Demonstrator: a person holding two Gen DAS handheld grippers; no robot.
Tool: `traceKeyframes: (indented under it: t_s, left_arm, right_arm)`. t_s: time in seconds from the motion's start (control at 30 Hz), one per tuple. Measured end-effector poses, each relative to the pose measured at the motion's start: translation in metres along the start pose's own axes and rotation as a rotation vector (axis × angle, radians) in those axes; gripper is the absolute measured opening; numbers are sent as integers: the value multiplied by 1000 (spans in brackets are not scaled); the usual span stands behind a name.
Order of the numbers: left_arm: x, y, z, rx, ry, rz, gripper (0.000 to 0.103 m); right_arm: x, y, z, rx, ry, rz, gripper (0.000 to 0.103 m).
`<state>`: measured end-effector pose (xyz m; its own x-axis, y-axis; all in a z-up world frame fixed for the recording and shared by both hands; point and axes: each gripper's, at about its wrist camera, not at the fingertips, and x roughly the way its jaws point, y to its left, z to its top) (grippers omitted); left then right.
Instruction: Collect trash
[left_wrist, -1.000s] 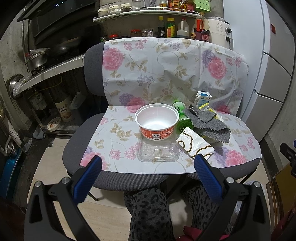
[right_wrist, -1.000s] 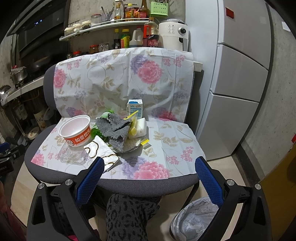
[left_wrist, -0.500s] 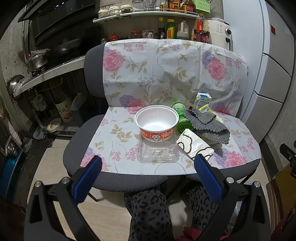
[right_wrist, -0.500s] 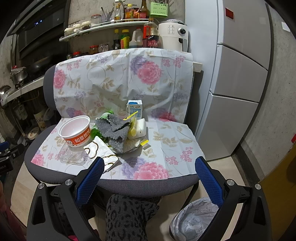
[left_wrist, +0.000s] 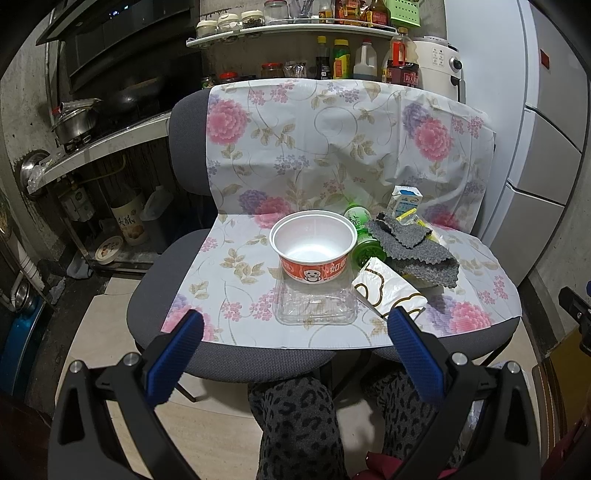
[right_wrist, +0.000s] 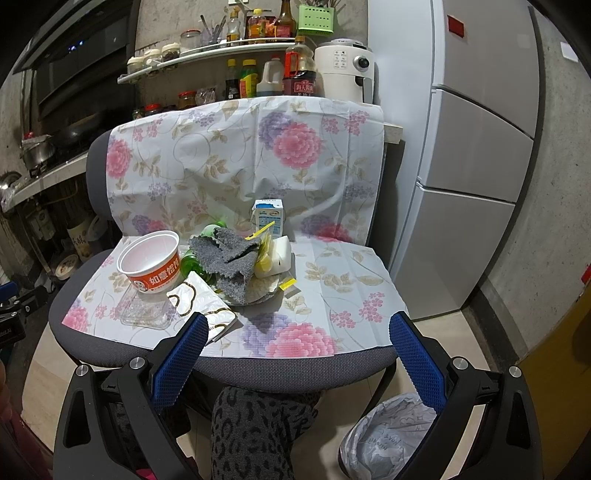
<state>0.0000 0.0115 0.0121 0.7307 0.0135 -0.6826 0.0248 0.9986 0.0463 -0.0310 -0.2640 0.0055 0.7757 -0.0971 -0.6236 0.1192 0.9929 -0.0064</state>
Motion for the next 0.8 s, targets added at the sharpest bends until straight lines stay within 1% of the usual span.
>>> traceKeyframes:
  t_s: [0.8]
  left_arm:
    - [-1,0,1,-2,3,0,97]
  right_arm:
    - [5,0,-4,2,4,2,97]
